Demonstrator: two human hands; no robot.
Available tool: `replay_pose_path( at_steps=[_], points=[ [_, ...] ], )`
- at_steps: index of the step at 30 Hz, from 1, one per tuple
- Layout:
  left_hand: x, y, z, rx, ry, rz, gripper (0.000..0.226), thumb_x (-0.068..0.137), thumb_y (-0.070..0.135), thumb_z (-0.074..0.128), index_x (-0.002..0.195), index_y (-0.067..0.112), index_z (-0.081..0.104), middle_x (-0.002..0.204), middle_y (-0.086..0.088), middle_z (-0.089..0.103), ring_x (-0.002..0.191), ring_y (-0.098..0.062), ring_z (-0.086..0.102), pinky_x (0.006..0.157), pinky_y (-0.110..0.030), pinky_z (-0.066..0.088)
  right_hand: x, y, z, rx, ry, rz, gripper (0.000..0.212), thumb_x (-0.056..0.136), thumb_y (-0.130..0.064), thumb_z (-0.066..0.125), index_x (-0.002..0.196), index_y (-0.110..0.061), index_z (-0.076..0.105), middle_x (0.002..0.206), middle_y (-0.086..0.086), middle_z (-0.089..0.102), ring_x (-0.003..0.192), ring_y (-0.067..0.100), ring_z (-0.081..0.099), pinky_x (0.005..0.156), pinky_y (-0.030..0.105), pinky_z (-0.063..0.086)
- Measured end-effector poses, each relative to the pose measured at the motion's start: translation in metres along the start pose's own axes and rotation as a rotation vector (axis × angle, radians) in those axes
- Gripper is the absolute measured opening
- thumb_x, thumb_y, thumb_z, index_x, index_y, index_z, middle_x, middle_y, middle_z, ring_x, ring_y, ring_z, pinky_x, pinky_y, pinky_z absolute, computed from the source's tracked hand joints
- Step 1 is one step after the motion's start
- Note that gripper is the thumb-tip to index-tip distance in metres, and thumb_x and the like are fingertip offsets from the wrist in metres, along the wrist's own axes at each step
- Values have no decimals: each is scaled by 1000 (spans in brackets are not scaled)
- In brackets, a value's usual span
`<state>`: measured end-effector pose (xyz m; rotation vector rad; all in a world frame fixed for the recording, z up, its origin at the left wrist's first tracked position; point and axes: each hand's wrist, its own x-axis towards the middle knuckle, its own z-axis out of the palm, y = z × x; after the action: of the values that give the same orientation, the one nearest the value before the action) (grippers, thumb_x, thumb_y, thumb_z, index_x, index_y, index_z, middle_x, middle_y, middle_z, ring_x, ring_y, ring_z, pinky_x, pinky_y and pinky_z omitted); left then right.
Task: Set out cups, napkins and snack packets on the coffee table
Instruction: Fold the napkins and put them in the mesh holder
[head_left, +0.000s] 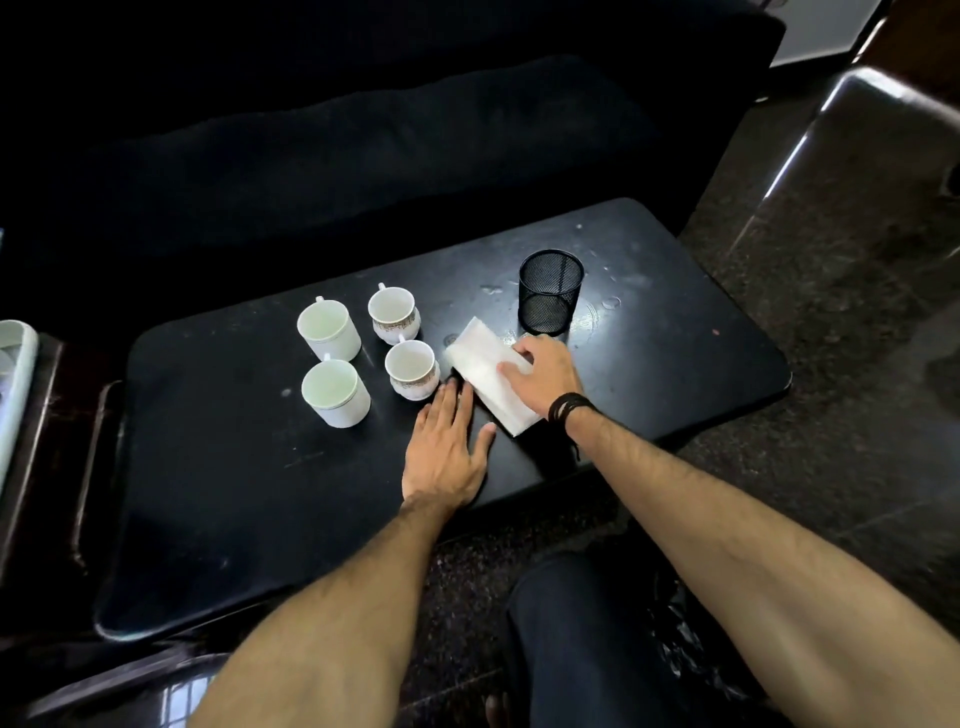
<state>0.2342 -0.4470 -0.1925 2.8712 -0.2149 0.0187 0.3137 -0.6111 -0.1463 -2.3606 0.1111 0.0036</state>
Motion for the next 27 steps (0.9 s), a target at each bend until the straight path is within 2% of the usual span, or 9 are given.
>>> replay_pose_path(
  at_steps=[4, 8, 11, 12, 15, 17, 23, 25, 27],
  points=[
    [-1, 1, -3, 66, -10, 40, 60, 100, 53, 18, 157, 32, 14, 165, -7, 14, 152, -23, 13, 120, -41, 16, 6, 13, -11, 43, -49, 66, 12, 85, -25, 64, 87, -15, 72, 81, -2, 67, 79, 13, 58, 72, 21, 39],
    [-3, 3, -4, 42, -19, 68, 60, 100, 50, 15, 157, 34, 7, 166, 0, 6, 152, -17, 9, 121, -45, 15, 1, 18, -10, 95, -80, 36, 17, 89, -19, 63, 80, -8, 73, 68, -1, 58, 70, 10, 51, 68, 20, 35],
    [-4, 2, -5, 15, -23, 91, 60, 101, 48, 15, 157, 32, 5, 166, 5, 5, 152, -14, 8, 121, -46, 16, -1, 15, -2, 73, -109, -12, 22, 88, -14, 64, 74, 3, 68, 67, 13, 59, 69, 12, 48, 67, 26, 35],
    [-4, 2, -5, 4, -24, 91, 60, 101, 48, 15, 158, 31, 5, 166, 6, 4, 152, -13, 7, 121, -46, 16, -2, 14, 0, 104, -98, 12, 18, 87, -13, 67, 79, 2, 72, 72, 16, 64, 70, 12, 51, 68, 27, 39],
    [-4, 0, -5, -17, -26, 79, 62, 101, 48, 16, 158, 28, 3, 166, 5, 1, 152, -13, 6, 121, -43, 13, 0, 13, 0, 156, -16, 118, 17, 84, -22, 71, 99, -17, 77, 91, 1, 75, 84, 11, 66, 84, 25, 51],
    [-3, 0, -4, -20, -36, 71, 63, 101, 49, 17, 158, 26, 4, 166, 3, 2, 152, -13, 6, 121, -42, 13, 3, 15, -3, 106, -25, 122, 16, 85, -29, 68, 98, -23, 75, 94, -4, 75, 90, 13, 68, 88, 28, 52],
    [-1, 0, -1, 0, -51, 39, 66, 100, 52, 17, 157, 20, 18, 166, 0, 12, 152, -15, 8, 122, -42, 9, 8, 18, -19, 141, 86, 106, 8, 85, -30, 60, 84, -27, 67, 93, -4, 70, 88, 17, 63, 80, 28, 50],
    [-1, 1, -2, -9, -38, 33, 66, 100, 54, 19, 157, 21, 17, 166, -1, 11, 153, -16, 7, 123, -40, 7, 13, 23, -29, 184, 99, 144, 5, 87, -29, 63, 88, -27, 67, 90, -4, 69, 85, 15, 62, 77, 25, 48],
    [-2, 1, -3, -12, -42, 26, 69, 99, 57, 19, 158, 21, 15, 166, -1, 8, 153, -17, 4, 123, -38, 6, 17, 32, -37, 218, 17, 218, 15, 85, -30, 70, 98, -23, 68, 91, -1, 67, 83, 13, 60, 68, 23, 48]
  ],
)
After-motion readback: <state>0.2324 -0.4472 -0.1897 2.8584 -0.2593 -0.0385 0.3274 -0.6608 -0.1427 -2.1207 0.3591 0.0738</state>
